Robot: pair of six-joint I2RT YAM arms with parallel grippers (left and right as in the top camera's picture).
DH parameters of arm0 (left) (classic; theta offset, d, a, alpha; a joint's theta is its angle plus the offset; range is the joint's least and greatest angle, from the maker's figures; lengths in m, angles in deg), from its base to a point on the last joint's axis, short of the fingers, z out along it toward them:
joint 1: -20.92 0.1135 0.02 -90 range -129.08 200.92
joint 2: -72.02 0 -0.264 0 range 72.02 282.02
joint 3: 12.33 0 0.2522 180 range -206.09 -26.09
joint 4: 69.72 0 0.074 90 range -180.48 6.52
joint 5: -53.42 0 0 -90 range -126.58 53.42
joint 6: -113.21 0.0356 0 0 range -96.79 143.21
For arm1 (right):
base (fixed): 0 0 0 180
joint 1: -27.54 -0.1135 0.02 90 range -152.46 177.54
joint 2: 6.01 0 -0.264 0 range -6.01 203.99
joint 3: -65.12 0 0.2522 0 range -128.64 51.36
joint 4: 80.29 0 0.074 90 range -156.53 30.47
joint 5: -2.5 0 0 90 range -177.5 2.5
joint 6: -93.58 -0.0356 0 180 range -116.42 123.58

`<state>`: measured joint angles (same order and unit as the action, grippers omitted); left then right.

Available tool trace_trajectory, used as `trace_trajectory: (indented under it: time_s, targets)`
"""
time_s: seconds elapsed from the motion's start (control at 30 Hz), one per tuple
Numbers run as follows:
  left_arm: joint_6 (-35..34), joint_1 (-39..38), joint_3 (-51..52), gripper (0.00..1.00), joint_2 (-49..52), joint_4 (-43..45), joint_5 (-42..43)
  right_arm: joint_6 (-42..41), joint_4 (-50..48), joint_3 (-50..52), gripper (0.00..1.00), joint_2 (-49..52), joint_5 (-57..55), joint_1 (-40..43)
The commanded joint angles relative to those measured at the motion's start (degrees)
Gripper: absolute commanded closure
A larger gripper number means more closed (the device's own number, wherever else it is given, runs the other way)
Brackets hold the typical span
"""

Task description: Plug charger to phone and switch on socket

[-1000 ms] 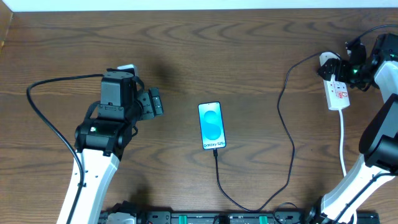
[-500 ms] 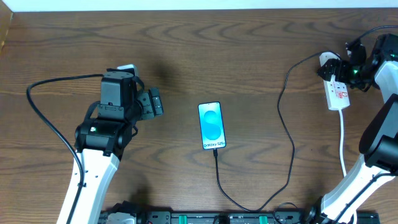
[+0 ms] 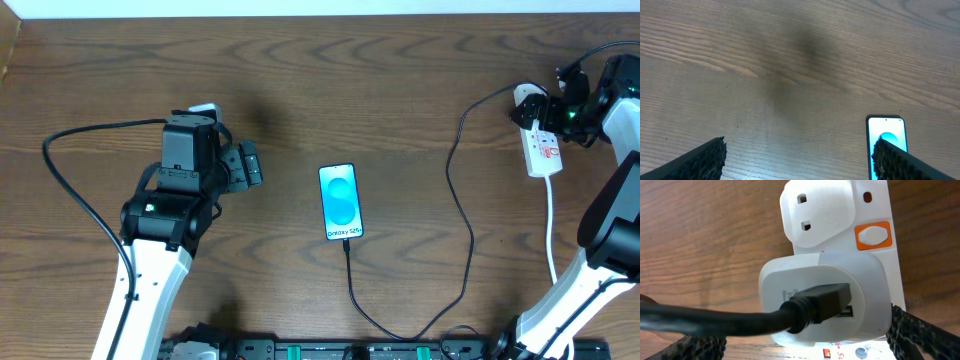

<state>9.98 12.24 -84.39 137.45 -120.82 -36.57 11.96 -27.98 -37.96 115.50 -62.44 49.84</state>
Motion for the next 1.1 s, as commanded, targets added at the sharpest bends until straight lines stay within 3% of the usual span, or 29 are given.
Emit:
trace_trajectory:
  time_s: [0.0,1.07]
  targets:
    - [0.7,0.2,0.3,0.07,0.0,-0.2,-0.7,-1.3,1.2,0.6,0.01,0.8,4.1,-0.7]
    - [0.7,0.2,0.3,0.07,0.0,-0.2,-0.7,-4.1,1.1,2.9,0.01,0.8,6.0,-3.3]
